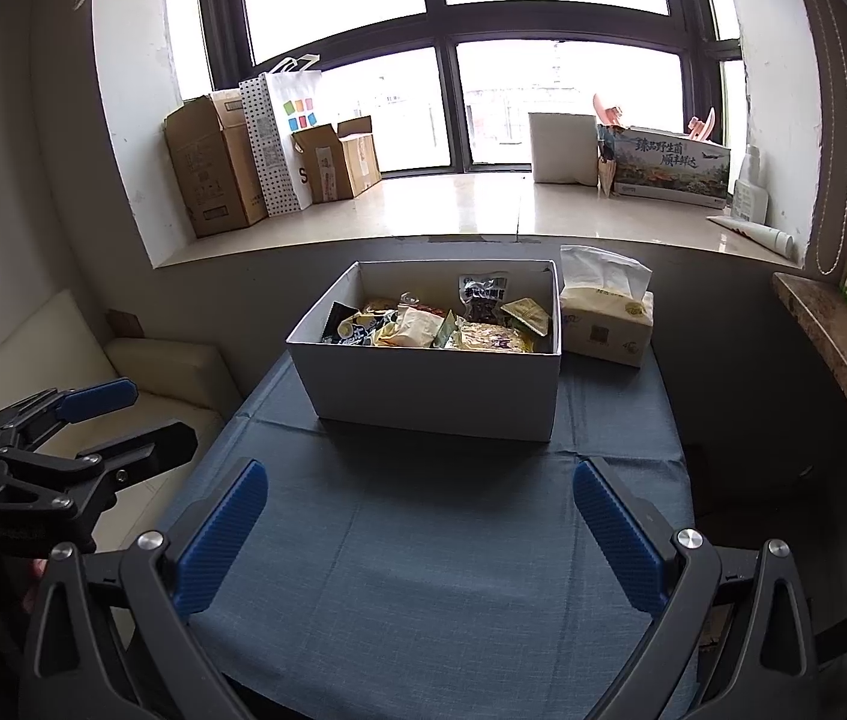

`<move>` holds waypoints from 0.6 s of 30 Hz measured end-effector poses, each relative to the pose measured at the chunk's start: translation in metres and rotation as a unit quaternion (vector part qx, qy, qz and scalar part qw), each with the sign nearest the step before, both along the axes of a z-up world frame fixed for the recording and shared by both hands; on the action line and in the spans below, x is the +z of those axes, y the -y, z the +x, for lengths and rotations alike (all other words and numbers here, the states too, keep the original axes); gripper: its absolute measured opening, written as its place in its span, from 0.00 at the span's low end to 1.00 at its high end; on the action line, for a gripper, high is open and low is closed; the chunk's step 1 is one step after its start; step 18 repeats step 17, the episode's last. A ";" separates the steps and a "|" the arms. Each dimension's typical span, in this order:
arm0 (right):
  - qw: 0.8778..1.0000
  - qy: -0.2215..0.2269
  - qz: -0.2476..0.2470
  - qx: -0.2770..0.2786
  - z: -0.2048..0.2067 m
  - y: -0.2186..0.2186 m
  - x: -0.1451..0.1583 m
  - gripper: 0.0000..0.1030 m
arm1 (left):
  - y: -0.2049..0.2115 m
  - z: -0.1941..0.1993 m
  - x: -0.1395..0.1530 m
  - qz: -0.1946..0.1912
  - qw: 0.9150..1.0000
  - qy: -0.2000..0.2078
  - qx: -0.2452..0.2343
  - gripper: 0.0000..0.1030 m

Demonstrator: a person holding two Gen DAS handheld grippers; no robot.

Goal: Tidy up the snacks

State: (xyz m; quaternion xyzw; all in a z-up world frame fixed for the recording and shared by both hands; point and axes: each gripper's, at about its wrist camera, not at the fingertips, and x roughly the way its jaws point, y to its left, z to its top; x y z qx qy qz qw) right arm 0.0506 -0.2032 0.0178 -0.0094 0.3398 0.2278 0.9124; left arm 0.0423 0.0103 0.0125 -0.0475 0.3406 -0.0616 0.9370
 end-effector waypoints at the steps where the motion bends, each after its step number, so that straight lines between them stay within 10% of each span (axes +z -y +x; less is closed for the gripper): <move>1: 1.000 0.000 0.000 0.000 0.000 0.000 0.000 1.00 | 0.000 0.000 0.000 0.001 1.000 0.000 -0.001 1.00; 18: 1.000 0.001 0.000 0.000 -0.002 -0.002 0.001 1.00 | 0.000 -0.002 0.000 0.002 1.000 0.006 0.007 1.00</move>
